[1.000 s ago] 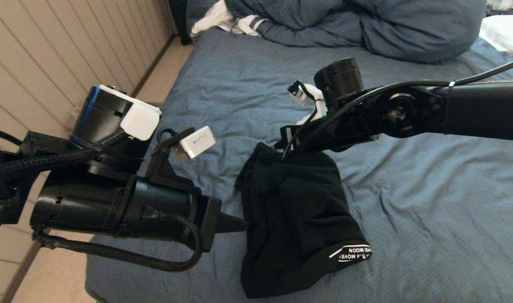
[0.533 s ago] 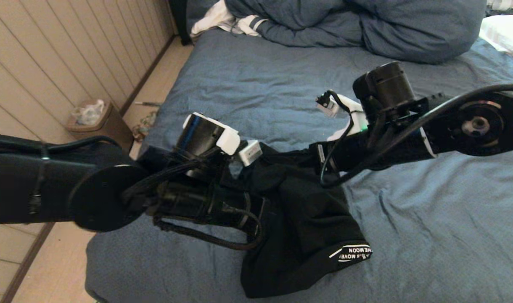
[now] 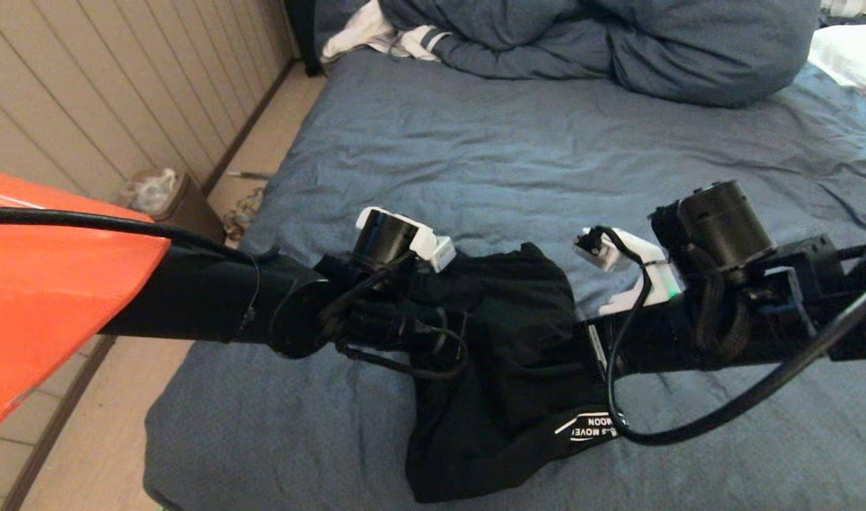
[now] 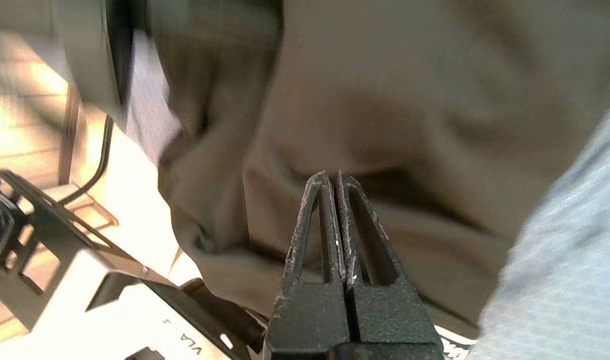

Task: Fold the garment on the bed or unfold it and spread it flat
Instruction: Fold the black T-shirt

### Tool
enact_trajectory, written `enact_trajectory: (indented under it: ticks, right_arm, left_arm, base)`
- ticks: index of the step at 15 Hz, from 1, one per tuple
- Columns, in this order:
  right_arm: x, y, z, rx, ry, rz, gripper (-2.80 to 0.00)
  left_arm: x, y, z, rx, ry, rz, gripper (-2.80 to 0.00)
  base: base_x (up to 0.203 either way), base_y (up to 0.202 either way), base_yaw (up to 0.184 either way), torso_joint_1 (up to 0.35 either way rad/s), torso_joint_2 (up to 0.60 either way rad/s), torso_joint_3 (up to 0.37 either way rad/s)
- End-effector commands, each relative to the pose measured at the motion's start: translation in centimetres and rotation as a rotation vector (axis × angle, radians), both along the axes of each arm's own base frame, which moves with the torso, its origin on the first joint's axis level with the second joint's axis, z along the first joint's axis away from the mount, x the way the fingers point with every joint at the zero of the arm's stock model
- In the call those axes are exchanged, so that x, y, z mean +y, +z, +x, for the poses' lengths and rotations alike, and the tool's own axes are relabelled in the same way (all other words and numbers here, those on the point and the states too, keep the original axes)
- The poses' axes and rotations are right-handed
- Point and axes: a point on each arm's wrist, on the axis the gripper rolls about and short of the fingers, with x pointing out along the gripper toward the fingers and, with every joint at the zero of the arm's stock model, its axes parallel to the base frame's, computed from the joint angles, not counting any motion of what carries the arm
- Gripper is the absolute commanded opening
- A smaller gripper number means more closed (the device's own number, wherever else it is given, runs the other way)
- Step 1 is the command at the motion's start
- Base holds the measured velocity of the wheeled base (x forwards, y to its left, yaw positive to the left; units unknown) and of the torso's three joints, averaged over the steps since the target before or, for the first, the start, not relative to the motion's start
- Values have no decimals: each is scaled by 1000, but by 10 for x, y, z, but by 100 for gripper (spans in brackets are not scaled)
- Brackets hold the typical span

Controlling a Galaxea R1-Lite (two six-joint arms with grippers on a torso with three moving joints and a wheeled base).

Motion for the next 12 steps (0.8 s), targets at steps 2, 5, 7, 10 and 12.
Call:
enact_trajectory:
  ticks: [2,5,7,10,12]
  right_arm:
    - [-5,-31,-7,40,-1,-21,-280]
    - [-12,-58,-9,78,-20,-44,-280]
    - [-24,-68,-12,82,-59,-44,-280]
    - [-41,-71,-25,86,-94,-44,-280]
    - [-54,-76,-36,101,-128,-51,-280]
  left_arm:
    - [16,3,17,-7,60,-11,-280]
    - [27,33,16,-58,77,-68,-280]
    - [30,51,13,-89,83,-107,-280]
    - [39,58,19,-106,109,-118,-280]
    - [42,54,25,-101,124,-112,-280]
  base:
    - [0,0,0,0,0,0]
    - [0,0,0,0,0,0]
    - [0,0,0,0,0,0]
    - [0,0,0,0,0,0]
    - [0,0,0,0,0,0]
